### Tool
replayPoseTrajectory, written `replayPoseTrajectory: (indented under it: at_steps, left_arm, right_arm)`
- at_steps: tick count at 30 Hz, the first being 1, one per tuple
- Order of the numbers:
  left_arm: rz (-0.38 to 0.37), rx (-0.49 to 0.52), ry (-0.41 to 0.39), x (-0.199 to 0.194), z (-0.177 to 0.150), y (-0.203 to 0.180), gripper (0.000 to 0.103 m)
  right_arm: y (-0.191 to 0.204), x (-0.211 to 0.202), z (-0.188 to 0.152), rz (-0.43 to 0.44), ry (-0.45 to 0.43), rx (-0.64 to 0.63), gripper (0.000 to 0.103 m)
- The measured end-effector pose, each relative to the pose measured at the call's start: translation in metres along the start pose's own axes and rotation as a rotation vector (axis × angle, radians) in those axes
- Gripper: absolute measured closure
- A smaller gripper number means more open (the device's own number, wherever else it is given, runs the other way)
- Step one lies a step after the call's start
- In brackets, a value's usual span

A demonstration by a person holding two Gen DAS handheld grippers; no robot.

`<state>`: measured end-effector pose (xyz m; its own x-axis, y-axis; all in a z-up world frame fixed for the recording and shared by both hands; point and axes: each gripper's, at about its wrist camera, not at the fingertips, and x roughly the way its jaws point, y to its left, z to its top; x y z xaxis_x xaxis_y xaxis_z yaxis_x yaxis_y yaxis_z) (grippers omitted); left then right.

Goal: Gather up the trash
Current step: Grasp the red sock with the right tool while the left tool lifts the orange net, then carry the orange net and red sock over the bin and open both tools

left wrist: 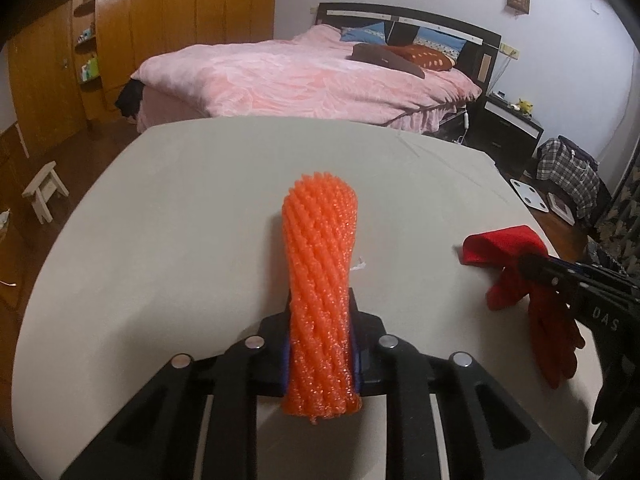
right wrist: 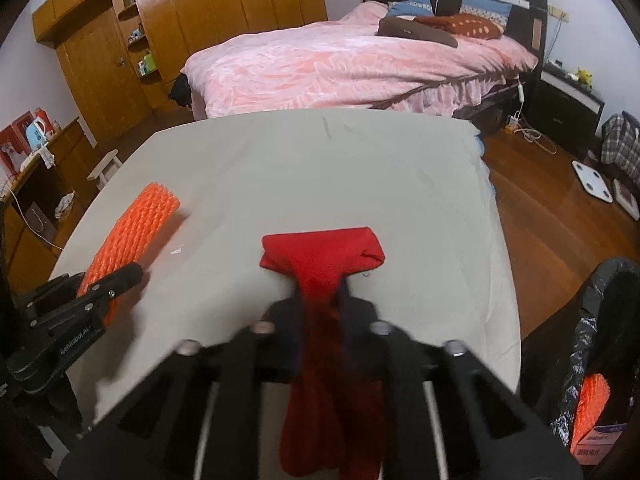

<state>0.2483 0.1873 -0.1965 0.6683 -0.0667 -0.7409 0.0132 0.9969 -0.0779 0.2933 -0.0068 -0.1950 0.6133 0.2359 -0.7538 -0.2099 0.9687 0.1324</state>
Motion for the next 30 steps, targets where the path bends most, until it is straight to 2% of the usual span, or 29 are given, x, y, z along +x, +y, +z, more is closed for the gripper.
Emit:
replayPoseTrajectory:
  at_steps: [9,17,22,30]
  left_arm:
    - [0.02,0.019,-0.036,-0.029,0.005,-0.013,0.082]
    - [0.016,0.033,-0.041,-0.042,0.004,-0.023,0.082]
    - [0.027,0.038,-0.059,-0.05,0.008,-0.028,0.082]
    - [0.018,0.053,-0.113,-0.089,0.014,-0.05,0.082]
  right_arm:
    - [0.008,-0.034,0.004,0.019,-0.041,-0.001,0.097]
    - [0.007,-0.038,-0.006,0.021,-0.036,0.008,0.097]
    - [0.004,-0.062,-0.002,0.018,-0.059,0.013,0.097]
    - [-0.002,-0.12,-0.001,0.001,-0.123,0.023,0.097]
